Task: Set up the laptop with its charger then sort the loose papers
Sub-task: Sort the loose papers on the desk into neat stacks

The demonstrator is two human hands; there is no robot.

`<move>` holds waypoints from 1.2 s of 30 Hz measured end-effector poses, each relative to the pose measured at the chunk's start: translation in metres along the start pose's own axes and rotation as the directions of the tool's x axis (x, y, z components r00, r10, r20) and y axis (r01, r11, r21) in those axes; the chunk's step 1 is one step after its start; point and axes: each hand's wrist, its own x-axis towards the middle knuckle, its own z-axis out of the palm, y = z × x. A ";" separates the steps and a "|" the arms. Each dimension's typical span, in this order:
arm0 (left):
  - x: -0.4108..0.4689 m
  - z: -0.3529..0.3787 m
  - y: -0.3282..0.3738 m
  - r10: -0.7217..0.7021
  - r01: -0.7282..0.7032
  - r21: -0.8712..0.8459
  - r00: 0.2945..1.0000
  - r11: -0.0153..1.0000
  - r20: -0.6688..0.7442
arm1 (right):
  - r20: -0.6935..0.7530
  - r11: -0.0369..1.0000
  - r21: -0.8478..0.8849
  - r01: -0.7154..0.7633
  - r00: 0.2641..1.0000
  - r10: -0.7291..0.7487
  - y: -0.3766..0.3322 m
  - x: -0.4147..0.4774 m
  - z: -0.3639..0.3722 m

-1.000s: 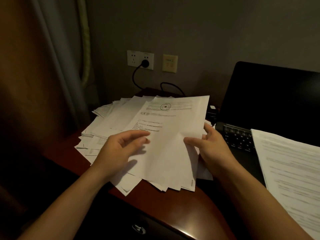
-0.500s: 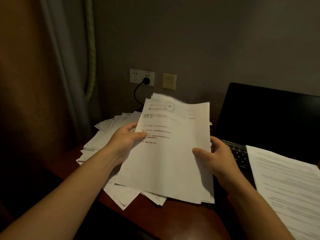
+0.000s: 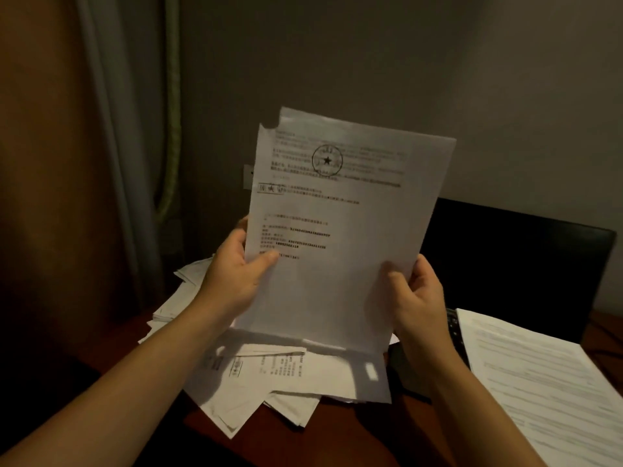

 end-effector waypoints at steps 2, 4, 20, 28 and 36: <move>-0.003 0.000 0.001 -0.002 0.002 -0.014 1.000 1.000 -0.015 | 0.025 1.000 0.007 0.005 1.000 -0.005 -0.002 0.000 0.001; -0.013 0.002 -0.007 -0.046 0.046 -0.016 0.999 0.999 0.010 | 0.079 0.998 -0.002 -0.058 0.995 0.058 0.005 -0.007 0.001; -0.058 0.023 -0.044 -0.164 0.164 0.016 0.986 0.986 0.020 | 0.162 0.947 -0.304 -0.100 0.975 0.155 0.014 -0.036 -0.009; -0.070 0.054 -0.038 -0.057 0.049 0.073 0.992 0.996 0.109 | 0.039 0.927 -0.365 -0.090 0.993 0.111 -0.002 -0.045 -0.055; -0.093 0.139 -0.035 -0.064 0.054 0.041 0.955 0.998 0.290 | -0.193 0.855 -0.478 -0.199 0.974 0.119 -0.021 -0.063 -0.155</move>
